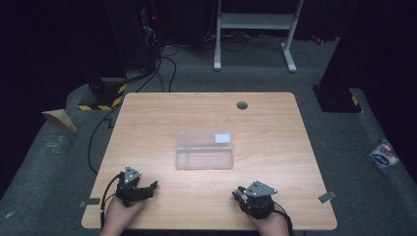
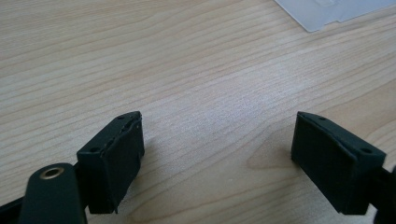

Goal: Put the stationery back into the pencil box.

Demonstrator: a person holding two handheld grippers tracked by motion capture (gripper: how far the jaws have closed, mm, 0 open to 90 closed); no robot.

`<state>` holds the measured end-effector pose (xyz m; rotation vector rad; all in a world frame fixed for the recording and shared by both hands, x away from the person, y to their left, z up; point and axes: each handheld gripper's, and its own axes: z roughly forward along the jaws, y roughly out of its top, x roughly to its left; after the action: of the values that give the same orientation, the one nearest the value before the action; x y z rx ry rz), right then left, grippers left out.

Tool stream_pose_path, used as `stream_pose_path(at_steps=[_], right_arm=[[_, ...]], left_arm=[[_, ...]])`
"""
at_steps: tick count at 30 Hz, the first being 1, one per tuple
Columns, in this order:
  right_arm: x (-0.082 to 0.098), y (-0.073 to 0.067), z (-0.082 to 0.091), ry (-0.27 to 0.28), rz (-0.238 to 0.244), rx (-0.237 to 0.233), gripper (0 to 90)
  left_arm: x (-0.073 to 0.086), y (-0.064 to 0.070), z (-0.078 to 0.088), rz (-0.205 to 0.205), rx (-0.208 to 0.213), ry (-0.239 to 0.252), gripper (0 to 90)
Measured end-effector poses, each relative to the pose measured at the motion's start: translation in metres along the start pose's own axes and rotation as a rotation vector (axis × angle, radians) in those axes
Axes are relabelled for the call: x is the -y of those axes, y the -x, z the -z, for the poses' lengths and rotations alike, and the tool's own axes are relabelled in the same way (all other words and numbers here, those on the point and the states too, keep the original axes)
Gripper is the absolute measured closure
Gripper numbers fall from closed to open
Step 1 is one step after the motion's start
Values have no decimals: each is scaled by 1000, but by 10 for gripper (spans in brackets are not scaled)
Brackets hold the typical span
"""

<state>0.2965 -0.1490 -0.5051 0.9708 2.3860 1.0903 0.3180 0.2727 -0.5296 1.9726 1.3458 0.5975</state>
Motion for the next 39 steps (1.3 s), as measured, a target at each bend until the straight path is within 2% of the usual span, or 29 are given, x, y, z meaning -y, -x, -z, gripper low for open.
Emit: stream_pose_path(at_steps=[5,10,19,23,29,32,39], right_arm=[[-2,5,1,22,-61,11,674],[-9,8,-4,17,-63,39,674],[-34,12,-12,47,-103,103,675],[-42,9,-14,62,-122,109,675],[-53,3,-16,68,-93,104,675],[-58,-1,-18,62,-62,98,675],[-68,-10,-24,78,-36,80,675]], left_arm=[[0,0,0,-3,2,-3,175],[0,0,0,-7,7,-5,173],[-1,-1,-1,-22,26,-5,160],[-1,-1,-1,-23,28,-6,158],[-1,0,-2,-25,33,-5,145],[-2,-1,-2,-35,40,-8,140],[-2,-1,-2,-35,42,-10,140]])
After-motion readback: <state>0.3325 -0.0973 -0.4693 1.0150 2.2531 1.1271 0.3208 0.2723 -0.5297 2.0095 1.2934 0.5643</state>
